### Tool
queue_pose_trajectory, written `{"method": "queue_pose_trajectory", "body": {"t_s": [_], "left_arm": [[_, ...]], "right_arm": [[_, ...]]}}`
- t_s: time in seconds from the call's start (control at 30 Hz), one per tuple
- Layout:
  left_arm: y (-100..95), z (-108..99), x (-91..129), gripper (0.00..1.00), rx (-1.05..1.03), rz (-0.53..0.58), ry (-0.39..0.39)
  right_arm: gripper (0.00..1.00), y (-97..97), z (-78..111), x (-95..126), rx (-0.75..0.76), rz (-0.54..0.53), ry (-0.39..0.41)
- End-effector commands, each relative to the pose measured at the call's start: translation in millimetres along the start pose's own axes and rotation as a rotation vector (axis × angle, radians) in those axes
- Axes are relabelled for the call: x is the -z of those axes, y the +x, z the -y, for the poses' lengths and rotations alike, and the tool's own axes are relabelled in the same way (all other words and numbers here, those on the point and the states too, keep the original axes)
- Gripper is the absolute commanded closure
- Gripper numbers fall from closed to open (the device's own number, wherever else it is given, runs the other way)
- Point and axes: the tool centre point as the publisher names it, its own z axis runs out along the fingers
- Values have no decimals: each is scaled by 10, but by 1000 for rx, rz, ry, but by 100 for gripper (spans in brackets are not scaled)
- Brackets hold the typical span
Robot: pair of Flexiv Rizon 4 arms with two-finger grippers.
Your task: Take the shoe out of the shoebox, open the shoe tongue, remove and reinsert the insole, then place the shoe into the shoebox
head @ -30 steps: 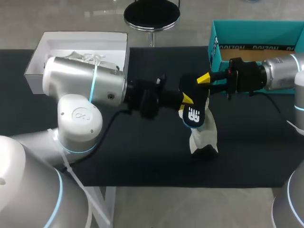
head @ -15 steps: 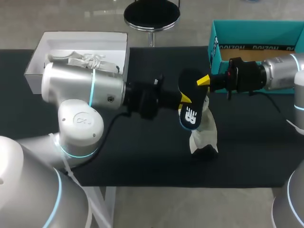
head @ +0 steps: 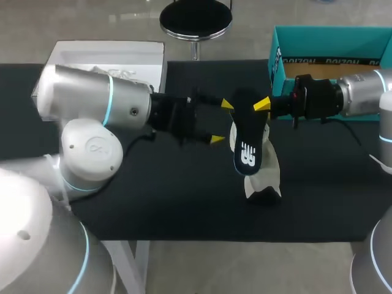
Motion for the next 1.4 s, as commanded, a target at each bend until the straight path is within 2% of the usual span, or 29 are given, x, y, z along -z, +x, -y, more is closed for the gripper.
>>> {"method": "queue_pose_trajectory", "body": {"t_s": [0.03,0.07,0.13,0.3,0.93,0.97,1.03,1.1,1.13,1.2,1.3,1.37,1.4], "left_arm": [[-157,-94,548,0,112,-531,-262],[-179,-130,605,0,107,-578,-279],[-229,-188,714,0,144,-739,-313],[-382,-212,776,0,243,-891,-326],[-382,-212,776,0,243,-891,-326],[-421,-178,771,0,151,-912,-309],[-524,-129,799,0,4,-885,-281],[-605,-119,807,0,-126,-928,-181],[-645,-124,803,0,-198,-893,-176],[-708,-130,800,0,-316,-904,-53],[-837,-139,686,0,-394,-913,1],[-868,-97,602,0,-445,-920,2],[-906,-53,527,0,-449,-927,30]], "right_arm": [[100,1,5,-8,0,2,-2],[100,1,5,-8,0,2,-2],[100,1,5,-8,0,2,-2],[100,1,5,-8,0,2,-2],[100,1,5,-8,0,2,-2],[100,1,5,-8,0,2,-2],[100,1,5,-8,0,2,-2],[100,1,5,-8,0,2,-2],[100,1,5,-8,0,2,-2],[100,1,5,-8,0,2,-2],[100,1,5,-8,0,2,-2],[100,1,5,-8,0,2,-2],[100,1,5,-8,0,2,-2]]}}
